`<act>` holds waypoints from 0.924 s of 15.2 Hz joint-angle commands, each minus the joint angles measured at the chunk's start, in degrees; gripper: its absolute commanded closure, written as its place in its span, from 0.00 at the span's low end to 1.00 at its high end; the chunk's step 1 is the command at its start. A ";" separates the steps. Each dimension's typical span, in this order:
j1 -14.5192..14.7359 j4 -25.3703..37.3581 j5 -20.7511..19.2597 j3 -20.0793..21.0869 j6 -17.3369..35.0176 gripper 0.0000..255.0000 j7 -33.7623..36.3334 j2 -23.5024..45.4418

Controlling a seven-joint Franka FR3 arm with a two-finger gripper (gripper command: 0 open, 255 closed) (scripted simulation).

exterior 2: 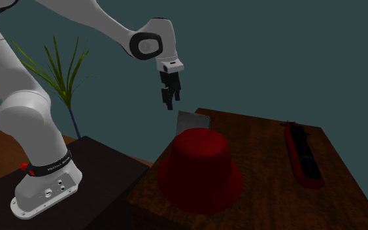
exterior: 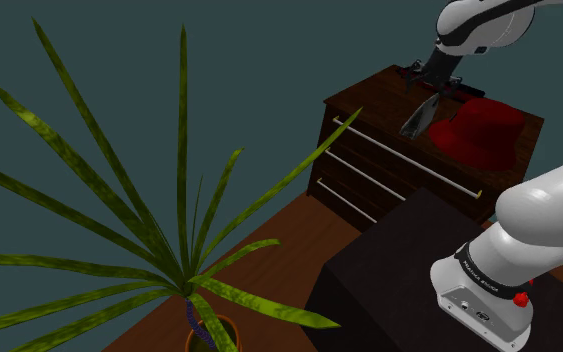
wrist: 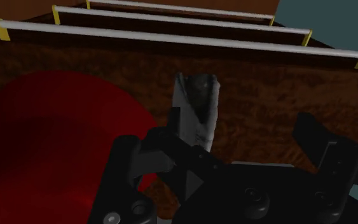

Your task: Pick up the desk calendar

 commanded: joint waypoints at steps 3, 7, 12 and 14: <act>-2.19 0.12 -0.34 -1.57 3.32 0.00 3.58 2.79; -2.15 -1.33 -0.06 -1.70 6.58 0.00 3.39 4.62; -2.08 -2.14 0.17 -1.71 8.74 1.00 3.33 5.98; -2.10 -2.17 0.17 -1.74 8.74 1.00 3.28 5.95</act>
